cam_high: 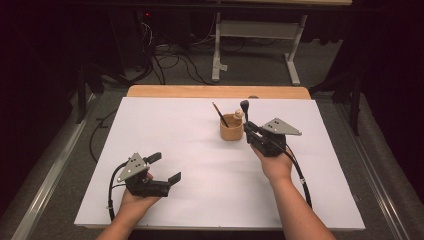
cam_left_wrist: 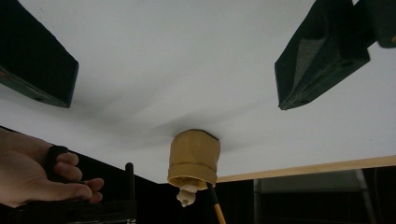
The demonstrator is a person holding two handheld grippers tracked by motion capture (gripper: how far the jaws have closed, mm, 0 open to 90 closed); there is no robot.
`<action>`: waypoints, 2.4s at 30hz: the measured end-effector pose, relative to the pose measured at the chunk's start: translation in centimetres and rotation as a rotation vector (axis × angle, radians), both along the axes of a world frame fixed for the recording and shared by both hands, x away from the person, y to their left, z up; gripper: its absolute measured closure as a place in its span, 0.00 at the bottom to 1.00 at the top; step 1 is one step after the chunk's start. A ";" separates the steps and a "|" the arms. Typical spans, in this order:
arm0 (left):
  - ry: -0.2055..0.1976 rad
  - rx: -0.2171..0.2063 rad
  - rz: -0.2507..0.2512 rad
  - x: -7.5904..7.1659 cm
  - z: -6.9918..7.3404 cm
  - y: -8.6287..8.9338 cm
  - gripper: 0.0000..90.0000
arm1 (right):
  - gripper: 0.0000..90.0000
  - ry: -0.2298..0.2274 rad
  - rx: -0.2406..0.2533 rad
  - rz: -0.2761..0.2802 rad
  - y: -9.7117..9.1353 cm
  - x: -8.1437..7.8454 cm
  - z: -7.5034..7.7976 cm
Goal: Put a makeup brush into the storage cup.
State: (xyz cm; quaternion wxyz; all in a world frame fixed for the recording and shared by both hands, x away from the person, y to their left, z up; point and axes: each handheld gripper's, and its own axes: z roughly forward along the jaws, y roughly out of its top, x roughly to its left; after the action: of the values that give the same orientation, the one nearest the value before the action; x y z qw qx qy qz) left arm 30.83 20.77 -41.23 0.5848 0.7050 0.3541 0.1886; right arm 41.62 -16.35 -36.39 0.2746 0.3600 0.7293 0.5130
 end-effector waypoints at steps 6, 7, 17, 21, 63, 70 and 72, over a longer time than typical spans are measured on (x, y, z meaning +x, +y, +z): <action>0.000 -0.004 0.002 0.0 0.0 0.1 0.00 | 0.90 -0.003 -0.003 -0.003 0.5 0.8 0.2; 0.001 -0.004 0.001 0.0 0.0 0.1 0.00 | 0.90 -0.005 -0.010 -0.002 0.6 1.0 0.2; 0.001 -0.009 -0.003 0.0 0.0 0.1 0.00 | 0.90 0.001 -0.006 -0.007 1.0 1.8 0.6; 0.001 -0.009 -0.004 -0.1 0.0 0.1 0.00 | 0.90 -0.003 0.003 -0.010 1.2 2.2 0.8; 0.009 -0.056 0.014 -0.2 0.1 1.0 0.00 | 0.90 -0.014 0.005 -0.017 4.2 5.5 0.8; 0.014 -0.057 0.012 -0.3 0.1 1.1 0.00 | 0.90 -0.003 -0.007 -0.010 4.4 5.8 0.0; 0.014 -0.061 0.013 -0.3 0.1 1.1 0.00 | 0.90 -0.001 -0.010 -0.006 4.6 5.8 -0.1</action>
State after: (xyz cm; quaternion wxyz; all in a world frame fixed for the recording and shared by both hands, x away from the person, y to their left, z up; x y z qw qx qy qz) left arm 30.52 21.84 -41.17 0.6021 0.6860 0.3683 0.1765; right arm 47.40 -11.75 -36.54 0.2784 0.3606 0.7305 0.5088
